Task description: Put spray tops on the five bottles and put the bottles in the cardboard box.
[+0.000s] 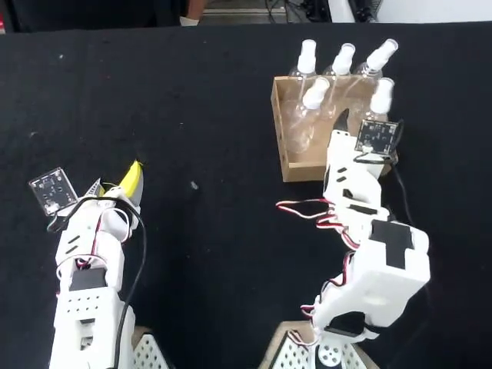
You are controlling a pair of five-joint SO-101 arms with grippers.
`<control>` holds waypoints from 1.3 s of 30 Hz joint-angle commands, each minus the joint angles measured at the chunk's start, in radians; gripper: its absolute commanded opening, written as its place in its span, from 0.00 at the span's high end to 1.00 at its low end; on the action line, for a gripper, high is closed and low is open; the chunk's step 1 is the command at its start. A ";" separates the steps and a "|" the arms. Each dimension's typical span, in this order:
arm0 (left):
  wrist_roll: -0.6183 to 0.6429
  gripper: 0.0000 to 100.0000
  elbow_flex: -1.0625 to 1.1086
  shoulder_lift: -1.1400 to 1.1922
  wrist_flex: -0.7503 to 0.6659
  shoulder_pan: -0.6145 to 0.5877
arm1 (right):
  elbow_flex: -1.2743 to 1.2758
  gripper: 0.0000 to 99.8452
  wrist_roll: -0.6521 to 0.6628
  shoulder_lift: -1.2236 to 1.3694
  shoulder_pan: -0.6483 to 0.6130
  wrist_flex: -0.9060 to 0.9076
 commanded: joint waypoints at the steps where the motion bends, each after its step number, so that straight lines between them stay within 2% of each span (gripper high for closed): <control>1: -0.012 0.72 -0.016 -0.014 -0.021 -0.001 | 0.019 0.67 -0.005 -0.068 -0.008 -0.051; 12: -0.012 0.72 -0.015 -0.014 -0.021 -0.001 | 0.209 0.67 -0.002 -0.068 0.017 -0.433; 17: -0.012 0.72 -0.013 -0.014 -0.021 -0.001 | 0.282 0.67 0.002 -0.110 0.017 -0.482; 25: -0.012 0.72 -0.010 -0.014 -0.018 -0.001 | 0.559 0.67 0.002 -0.440 -0.005 -0.466; 29: -0.012 0.72 -0.010 -0.014 -0.015 -0.001 | 0.700 0.67 -0.005 -0.636 -0.011 -0.399; 36: -0.012 0.72 -0.008 -0.014 -0.014 -0.001 | 0.696 0.68 0.002 -0.897 -0.006 0.087; 39: -0.012 0.73 -0.008 -0.014 -0.012 -0.005 | 0.697 0.77 0.003 -1.033 -0.005 0.359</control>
